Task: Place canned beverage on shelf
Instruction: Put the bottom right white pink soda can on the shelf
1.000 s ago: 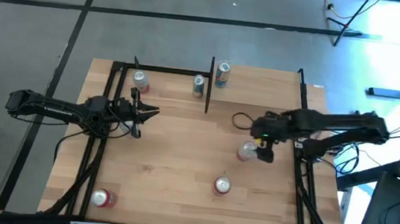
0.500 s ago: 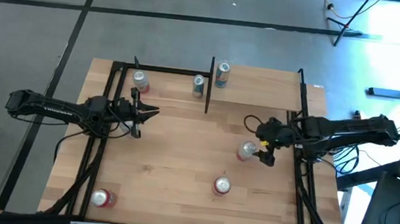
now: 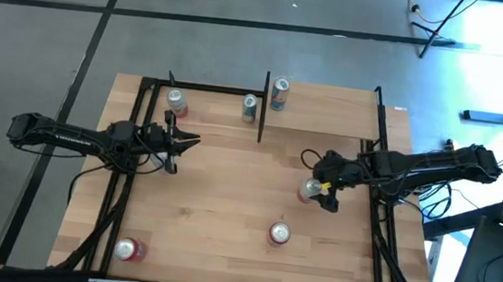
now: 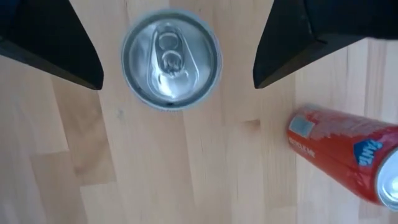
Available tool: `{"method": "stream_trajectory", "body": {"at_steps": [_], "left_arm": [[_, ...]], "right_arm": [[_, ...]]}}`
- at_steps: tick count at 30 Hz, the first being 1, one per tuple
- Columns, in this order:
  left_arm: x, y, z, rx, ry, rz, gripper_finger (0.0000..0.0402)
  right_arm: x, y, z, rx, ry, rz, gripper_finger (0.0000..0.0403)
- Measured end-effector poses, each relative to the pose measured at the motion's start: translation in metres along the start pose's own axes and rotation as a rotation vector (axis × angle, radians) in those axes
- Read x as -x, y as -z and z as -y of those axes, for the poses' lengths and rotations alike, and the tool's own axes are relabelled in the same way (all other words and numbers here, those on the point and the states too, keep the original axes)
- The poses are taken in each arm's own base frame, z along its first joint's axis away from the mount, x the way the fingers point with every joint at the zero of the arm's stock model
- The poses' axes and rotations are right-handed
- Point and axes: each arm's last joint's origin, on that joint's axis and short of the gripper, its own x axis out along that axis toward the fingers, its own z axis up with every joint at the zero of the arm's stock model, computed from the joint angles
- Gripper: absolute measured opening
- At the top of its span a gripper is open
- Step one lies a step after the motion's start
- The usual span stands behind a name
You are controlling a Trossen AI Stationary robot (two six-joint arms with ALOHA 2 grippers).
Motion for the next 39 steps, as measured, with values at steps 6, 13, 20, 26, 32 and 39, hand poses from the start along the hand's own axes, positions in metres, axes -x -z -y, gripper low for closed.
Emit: {"method": "stream_trajectory", "body": {"at_steps": [6, 13, 20, 26, 32, 39], "left_arm": [[0.000, 0.000, 0.000, 0.000, -0.001, 0.000, 0.0048], [0.000, 0.000, 0.000, -0.001, -0.001, 0.000, 0.0048], [0.000, 0.000, 0.000, -0.001, -0.001, 0.000, 0.0048], [0.000, 0.000, 0.000, -0.001, -0.001, 0.000, 0.0048], [0.000, 0.000, 0.000, -0.001, -0.001, 0.000, 0.0048], [0.000, 0.000, 0.000, -0.001, 0.000, 0.000, 0.0048]], "right_arm": [[-0.011, 0.004, 0.001, -0.002, 0.001, 0.038, 0.0395], [-0.025, 0.019, 0.004, -0.024, 0.016, 0.000, 0.0395], [-0.037, 0.027, 0.006, -0.029, 0.003, 0.019, 0.0393], [-0.038, 0.028, 0.006, -0.033, 0.025, 0.017, 0.0324], [-0.034, 0.024, 0.006, -0.015, 0.041, 0.019, 0.0260], [-0.002, -0.004, 0.001, 0.032, 0.043, 0.032, 0.0260]]}}
